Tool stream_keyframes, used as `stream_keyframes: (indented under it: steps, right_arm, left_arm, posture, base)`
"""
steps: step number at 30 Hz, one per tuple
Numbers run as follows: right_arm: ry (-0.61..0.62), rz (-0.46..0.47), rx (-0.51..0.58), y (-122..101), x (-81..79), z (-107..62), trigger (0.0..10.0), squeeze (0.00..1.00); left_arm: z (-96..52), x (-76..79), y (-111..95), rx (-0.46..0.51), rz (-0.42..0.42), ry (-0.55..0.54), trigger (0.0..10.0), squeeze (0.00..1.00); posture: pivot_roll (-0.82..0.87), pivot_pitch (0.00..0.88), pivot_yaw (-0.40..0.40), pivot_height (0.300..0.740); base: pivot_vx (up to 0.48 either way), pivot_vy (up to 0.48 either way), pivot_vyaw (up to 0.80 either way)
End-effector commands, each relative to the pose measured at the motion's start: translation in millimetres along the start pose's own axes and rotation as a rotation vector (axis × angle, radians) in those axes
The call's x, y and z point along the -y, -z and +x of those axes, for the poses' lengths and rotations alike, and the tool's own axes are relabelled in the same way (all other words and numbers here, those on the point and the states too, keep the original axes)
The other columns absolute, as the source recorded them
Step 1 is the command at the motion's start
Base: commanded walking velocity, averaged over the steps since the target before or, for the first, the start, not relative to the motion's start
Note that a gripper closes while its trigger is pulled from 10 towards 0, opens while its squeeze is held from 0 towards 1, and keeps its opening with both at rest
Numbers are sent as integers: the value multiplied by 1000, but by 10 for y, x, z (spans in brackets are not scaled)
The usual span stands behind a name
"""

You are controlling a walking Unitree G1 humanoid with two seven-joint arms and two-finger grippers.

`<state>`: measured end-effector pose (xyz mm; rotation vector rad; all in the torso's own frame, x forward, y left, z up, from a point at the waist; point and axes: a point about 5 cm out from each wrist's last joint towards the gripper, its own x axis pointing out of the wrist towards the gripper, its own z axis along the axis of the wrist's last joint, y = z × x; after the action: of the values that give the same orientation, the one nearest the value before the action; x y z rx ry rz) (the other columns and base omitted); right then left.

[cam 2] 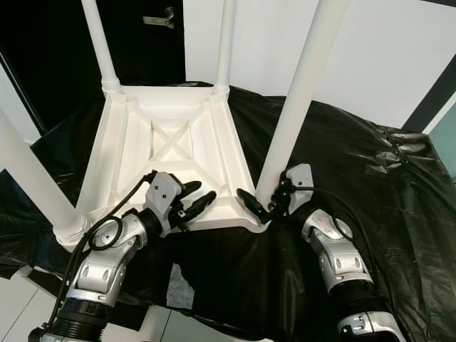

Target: Building children table

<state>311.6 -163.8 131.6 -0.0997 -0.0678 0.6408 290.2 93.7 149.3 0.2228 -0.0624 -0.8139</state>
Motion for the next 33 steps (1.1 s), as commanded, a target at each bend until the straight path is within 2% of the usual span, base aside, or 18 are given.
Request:
stream_keyframes:
  steps: [1, 12, 33]
  right_arm:
    - [5, -30, -4, -18, 56, -19, 10000, 0]
    - [-8, -36, -13, 2, 48, -46, 10000, 0]
    - [-5, -51, -16, -4, 83, -67, 10000, 0]
  left_arm:
    - [5, -32, 13, -3, 13, -112, 10000, 0]
    - [-13, 0, 21, 0, 70, -97, 10000, 0]
    - [-17, -14, 26, 1, 83, -85, 10000, 0]
  posture:
    - [103, 0, -120, 740]
    - [107, 0, -126, 740]
    - [102, 0, -126, 740]
  base:
    - [0, 0, 0]
    - [0, 0, 0]
    - [0, 0, 0]
